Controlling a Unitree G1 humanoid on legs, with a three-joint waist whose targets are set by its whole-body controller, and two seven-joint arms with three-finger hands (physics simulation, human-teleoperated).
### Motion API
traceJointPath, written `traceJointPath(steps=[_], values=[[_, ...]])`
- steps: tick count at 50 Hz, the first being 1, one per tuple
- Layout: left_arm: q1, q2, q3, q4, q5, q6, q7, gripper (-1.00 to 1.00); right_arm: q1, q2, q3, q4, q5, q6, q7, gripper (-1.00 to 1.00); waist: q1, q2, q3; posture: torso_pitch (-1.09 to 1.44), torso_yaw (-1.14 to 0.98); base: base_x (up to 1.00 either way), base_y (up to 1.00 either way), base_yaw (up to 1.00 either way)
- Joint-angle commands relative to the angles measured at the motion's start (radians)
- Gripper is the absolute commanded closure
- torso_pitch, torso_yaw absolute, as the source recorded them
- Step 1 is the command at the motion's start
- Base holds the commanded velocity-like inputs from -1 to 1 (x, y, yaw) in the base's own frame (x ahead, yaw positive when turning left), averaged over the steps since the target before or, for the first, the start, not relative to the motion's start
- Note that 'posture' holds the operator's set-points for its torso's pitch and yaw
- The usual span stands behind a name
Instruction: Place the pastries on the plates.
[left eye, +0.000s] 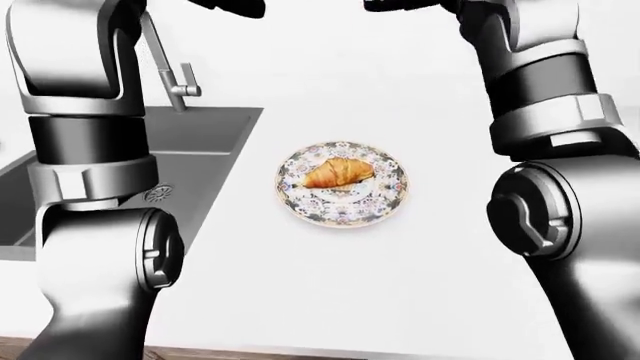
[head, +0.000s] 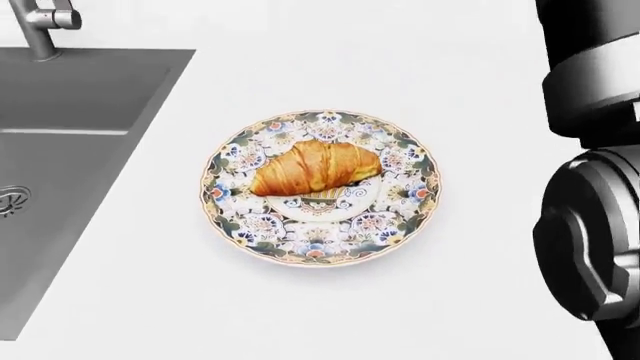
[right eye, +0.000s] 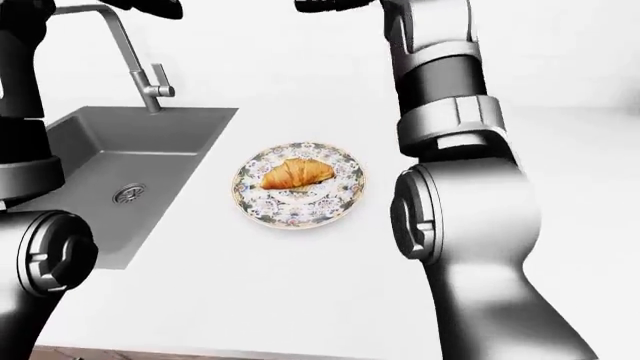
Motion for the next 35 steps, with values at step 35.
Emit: traceJointPath(steps=[35], values=[[0.198, 0.002, 0.036, -0.52, -0.121, 0.267, 0.12, -1.0, 0.33, -0.071, 0.018, -1.097, 0.169, 0.531, -0.034, -1.0, -0.003, 0.007, -0.188, -0.4, 0.0, -0.1, 0.0, 0.0]])
